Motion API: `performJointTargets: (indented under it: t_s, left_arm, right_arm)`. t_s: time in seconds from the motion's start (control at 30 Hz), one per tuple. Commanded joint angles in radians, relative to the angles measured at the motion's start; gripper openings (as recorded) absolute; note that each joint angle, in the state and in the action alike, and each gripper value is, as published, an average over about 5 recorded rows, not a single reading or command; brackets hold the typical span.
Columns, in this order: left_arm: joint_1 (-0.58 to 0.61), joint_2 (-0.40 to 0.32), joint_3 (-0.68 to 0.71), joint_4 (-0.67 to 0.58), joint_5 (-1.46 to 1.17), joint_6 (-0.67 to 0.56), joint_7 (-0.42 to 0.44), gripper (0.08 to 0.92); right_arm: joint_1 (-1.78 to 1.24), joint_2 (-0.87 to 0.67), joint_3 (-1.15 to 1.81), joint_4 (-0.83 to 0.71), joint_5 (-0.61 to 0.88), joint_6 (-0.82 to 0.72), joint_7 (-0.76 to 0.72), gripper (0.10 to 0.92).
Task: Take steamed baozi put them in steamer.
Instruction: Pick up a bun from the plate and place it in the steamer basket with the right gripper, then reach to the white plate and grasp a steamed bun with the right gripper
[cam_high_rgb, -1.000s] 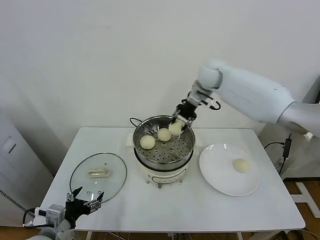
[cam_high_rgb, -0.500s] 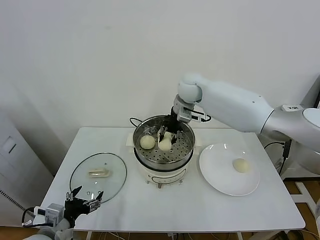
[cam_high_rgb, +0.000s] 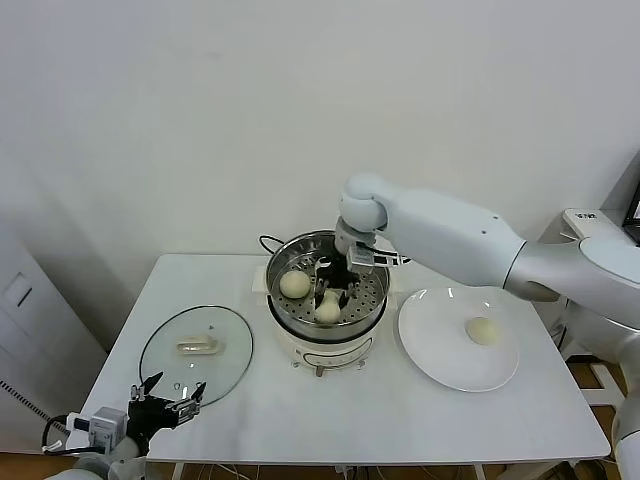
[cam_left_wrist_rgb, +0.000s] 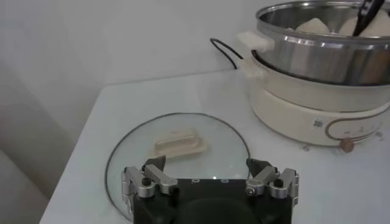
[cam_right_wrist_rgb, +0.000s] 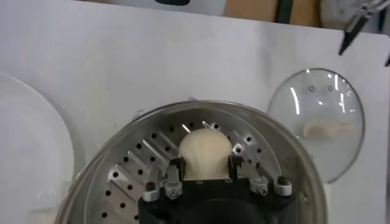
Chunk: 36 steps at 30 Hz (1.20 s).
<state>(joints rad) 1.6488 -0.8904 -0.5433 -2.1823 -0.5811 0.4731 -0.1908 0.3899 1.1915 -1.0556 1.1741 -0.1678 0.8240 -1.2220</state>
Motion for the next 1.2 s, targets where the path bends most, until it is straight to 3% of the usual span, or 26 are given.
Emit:
performJointTargets:
  t_s: [0.03, 0.17, 0.4, 0.6, 0.9, 1.2]
  left_arm:
    - [0.002, -0.001, -0.001, 0.000, 0.000, -0.002, 0.001, 0.823]
    - [0.002, 0.001, -0.001, 0.000, 0.000, -0.002, 0.001, 0.823]
    - [0.003, 0.004, -0.001, -0.001, 0.000, -0.002, 0.001, 0.823]
    - [0.011, 0.007, -0.005, -0.007, 0.002, -0.002, 0.002, 0.823]
    - [0.014, 0.008, -0.007, -0.018, 0.004, 0.001, 0.001, 0.823]
    - [0.015, 0.006, -0.007, -0.023, 0.005, 0.001, 0.001, 0.823]
  right_arm:
    - [-0.049, 0.005, 0.021, 0.011, -0.080, 0.049, 0.006, 0.450]
    - [-0.043, 0.000, 0.026, 0.011, -0.081, 0.049, 0.008, 0.477]
    - [-0.020, -0.003, 0.063, -0.013, -0.067, 0.038, 0.031, 0.671]
    - [0.048, -0.042, 0.092, -0.089, 0.023, -0.071, 0.020, 0.808]
    - [0.176, -0.196, 0.018, -0.244, 0.197, -0.356, -0.077, 0.823]
    - [0.208, -0.387, -0.160, -0.283, 0.337, -0.593, -0.112, 0.823]
